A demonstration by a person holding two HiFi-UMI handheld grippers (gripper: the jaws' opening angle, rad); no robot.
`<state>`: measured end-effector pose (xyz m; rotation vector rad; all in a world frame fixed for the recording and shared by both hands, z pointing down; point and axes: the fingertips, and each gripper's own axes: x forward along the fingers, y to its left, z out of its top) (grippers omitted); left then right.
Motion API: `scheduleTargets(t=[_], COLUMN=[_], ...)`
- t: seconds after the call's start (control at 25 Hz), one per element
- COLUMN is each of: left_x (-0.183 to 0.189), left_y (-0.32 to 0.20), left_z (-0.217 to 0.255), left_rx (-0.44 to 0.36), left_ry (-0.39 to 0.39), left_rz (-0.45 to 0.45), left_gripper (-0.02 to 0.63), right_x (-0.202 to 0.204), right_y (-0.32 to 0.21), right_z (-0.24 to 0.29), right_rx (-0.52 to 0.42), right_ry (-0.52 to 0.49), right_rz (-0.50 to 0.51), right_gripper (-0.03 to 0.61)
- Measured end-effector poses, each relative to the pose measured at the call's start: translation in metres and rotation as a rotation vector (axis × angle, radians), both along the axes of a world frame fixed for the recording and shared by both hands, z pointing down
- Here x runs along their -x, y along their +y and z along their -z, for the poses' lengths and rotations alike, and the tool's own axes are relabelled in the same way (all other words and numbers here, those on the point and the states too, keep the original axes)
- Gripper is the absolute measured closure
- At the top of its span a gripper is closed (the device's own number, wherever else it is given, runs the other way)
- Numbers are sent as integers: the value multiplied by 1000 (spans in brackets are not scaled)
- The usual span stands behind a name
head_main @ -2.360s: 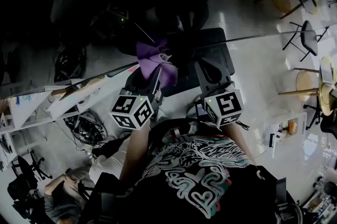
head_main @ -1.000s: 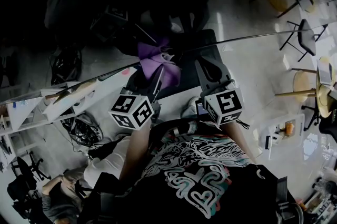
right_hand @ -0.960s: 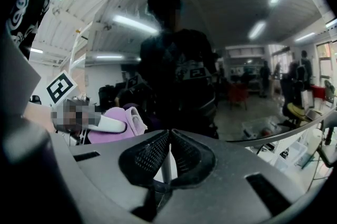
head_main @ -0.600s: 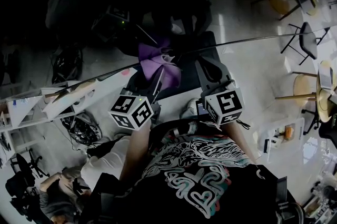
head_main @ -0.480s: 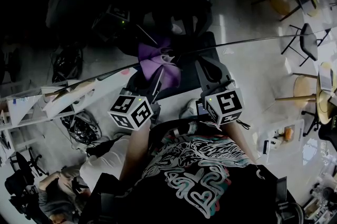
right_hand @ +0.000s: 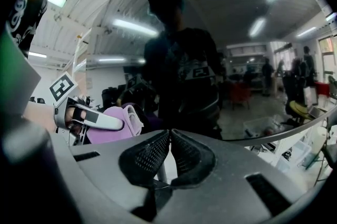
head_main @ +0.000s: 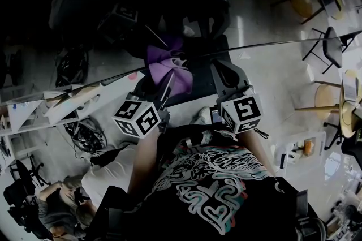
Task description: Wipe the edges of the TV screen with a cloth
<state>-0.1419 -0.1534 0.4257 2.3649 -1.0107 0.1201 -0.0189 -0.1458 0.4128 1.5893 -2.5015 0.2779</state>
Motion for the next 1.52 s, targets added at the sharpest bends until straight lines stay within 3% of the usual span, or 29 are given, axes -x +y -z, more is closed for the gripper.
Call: scheduleTargets(t=[0.48, 1.08, 1.52], left_x=[-10, -18, -42], left_y=[0, -2, -3], left_z=[3, 0, 5], left_rx=[10, 49, 164], left_ry=[39, 95, 298], left_rz=[-18, 35, -62], left_gripper=[480, 480, 480], right_x=[-10, -12, -14], right_y=[5, 22, 53], right_z=[5, 14, 17], right_rx=[-9, 8, 22], right_ry=[-4, 26, 50], right_rz=[-30, -125, -262], right_gripper=[545, 545, 545])
